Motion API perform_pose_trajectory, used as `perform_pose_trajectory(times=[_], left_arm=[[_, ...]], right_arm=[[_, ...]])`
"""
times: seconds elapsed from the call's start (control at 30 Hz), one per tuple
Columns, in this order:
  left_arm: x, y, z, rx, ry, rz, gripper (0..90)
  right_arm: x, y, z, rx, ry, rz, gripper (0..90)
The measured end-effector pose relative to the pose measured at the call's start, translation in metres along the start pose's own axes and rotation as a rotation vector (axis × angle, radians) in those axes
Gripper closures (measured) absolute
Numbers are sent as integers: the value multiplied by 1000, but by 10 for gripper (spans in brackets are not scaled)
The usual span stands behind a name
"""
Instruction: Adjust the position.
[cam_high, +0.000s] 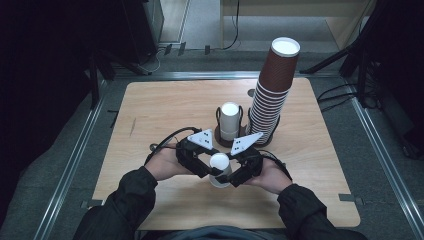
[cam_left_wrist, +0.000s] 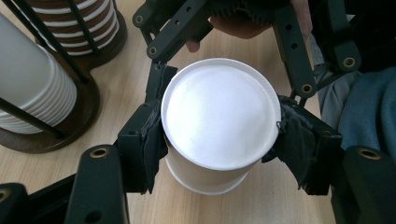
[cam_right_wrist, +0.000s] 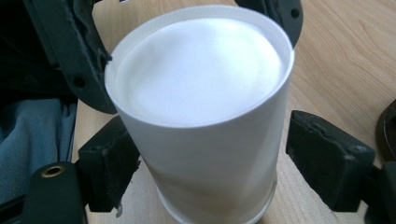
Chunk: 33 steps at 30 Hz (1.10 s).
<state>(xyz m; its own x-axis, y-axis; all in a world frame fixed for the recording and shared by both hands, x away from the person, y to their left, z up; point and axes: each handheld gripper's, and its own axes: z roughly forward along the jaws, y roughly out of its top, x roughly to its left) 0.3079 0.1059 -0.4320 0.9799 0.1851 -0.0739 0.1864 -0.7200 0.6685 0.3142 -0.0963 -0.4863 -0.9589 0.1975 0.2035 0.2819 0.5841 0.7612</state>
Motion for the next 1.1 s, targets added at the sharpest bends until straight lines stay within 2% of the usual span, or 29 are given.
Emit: perform_pose_trajectory(times=[0.07,0.17,0.23,0.33,0.47,0.57,0.73,0.77,0.83,0.9,0.93,1.1], left_arm=[[0,0,1,1,1,3,357],[0,1,2,7,0,3,357],[0,1,3,10,-1,5,357],[0,1,4,18,2,7,357],[1,1,6,23,-3,-9,356],[1,1,6,24,-3,-14,355],[0,0,5,5,1,-20,349],[1,0,5,-3,9,-21,337],[0,-1,3,-21,26,-39,229],[1,-1,1,-33,32,-51,193],[2,-2,0,-37,24,-62,176],[6,-10,-8,-49,36,-102,150]], right_arm=[[-1,0,0,-8,-1,-19,213],[1,-1,-1,5,8,-8,245],[0,-1,0,2,0,-23,251],[1,-1,0,14,7,-10,263],[3,-1,0,11,-8,-44,297],[3,-1,0,11,-10,-51,304],[4,-1,-1,4,-12,-54,309],[4,-1,-1,7,-8,-47,310],[3,-1,-2,-2,-18,-56,311],[2,-2,-2,3,-17,-42,311],[1,-2,-3,-5,-28,-55,311],[-3,-4,-8,-27,-45,-42,312]])
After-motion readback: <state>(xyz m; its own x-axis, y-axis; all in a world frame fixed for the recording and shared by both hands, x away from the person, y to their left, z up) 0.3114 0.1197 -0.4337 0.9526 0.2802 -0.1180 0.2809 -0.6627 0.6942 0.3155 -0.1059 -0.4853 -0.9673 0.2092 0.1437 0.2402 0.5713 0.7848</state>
